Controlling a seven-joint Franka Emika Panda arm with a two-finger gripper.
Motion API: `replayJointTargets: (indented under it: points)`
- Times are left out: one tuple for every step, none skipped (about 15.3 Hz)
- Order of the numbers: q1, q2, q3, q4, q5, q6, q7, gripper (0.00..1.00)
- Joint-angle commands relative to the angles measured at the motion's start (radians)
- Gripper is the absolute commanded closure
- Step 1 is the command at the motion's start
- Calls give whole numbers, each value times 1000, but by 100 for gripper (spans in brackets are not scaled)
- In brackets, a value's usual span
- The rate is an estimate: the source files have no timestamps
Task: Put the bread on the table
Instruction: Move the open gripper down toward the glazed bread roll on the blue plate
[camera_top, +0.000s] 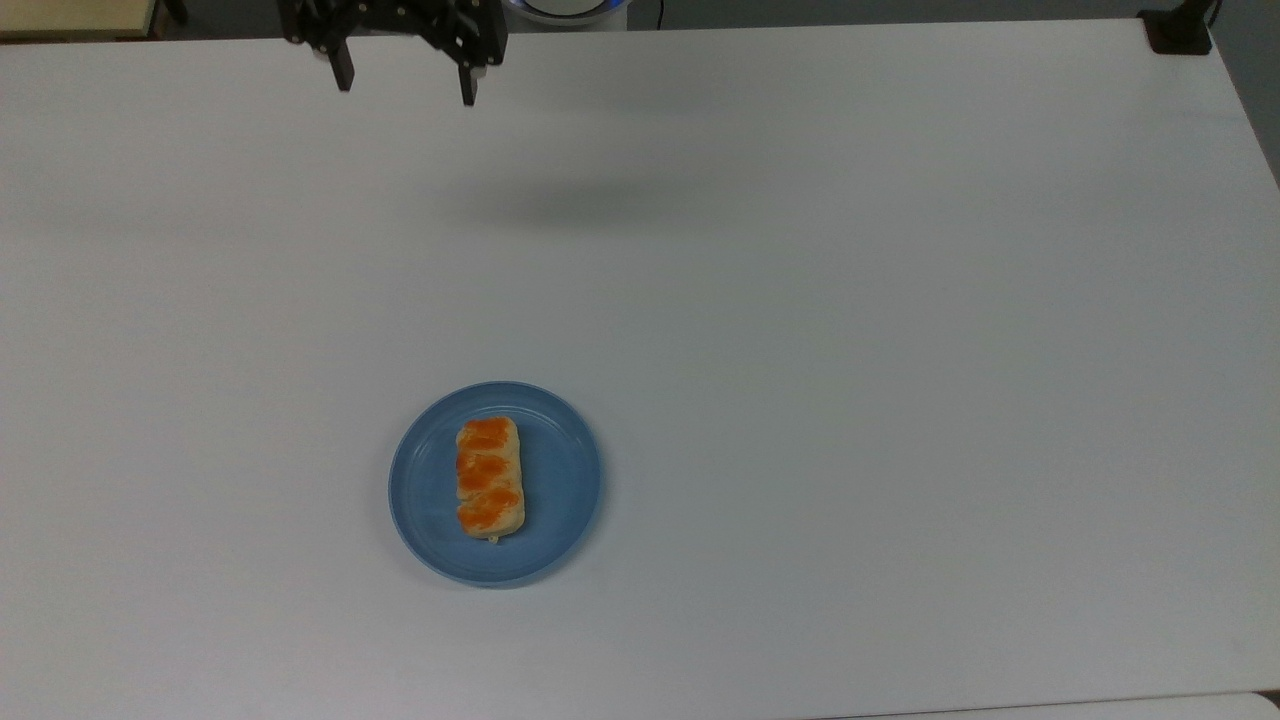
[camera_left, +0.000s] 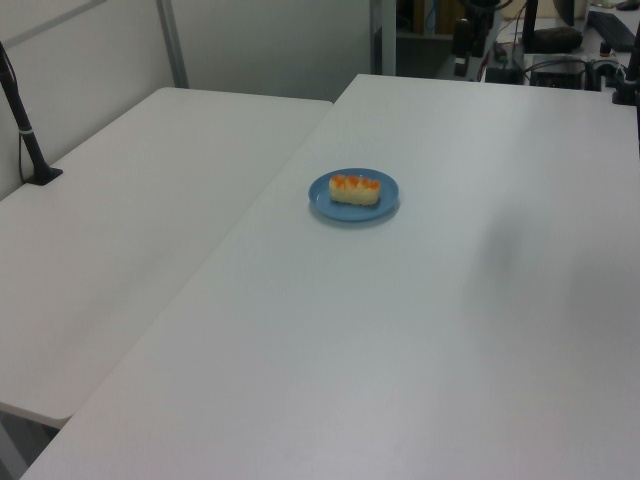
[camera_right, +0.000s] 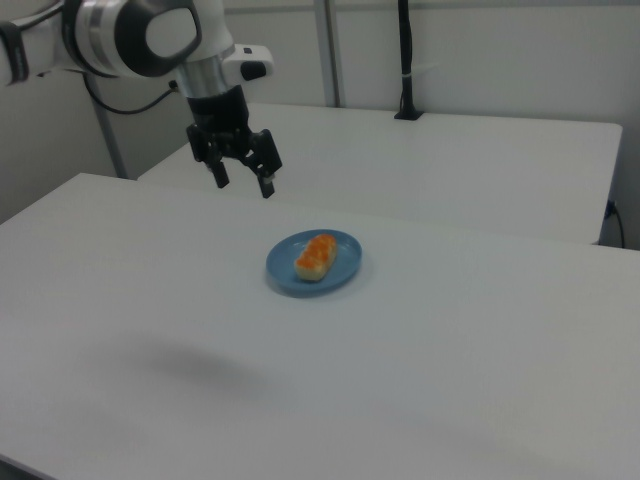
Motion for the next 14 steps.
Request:
replayJointTargets:
  points:
    - [5,80,-6,14,-2,132,4,0]
    - [7,108,-6,12,-2,214,2,0]
    - [7,130,-6,12,3,259,4,0]
    - [17,160,-4,12,-5,296,5,0]
    - [34,186,-4,12,-8,324,7,0]
    - [39,211,-6,12,-6,344,7,0]
    - [39,232,-6,12,-6,359,10,0]
    - [40,251,-6,14,-6,371,16,0]
    - [43,268,-6,14,-9,379,17,0]
    - [50,286,-6,14,-9,390,17,0]
    - [63,311,-6,15,-8,417,25,0]
    - [65,331,-6,30,-8,445,37,0]
    - [68,353,-6,38,-8,466,59,0]
    - [76,373,-7,49,-11,489,89,0]
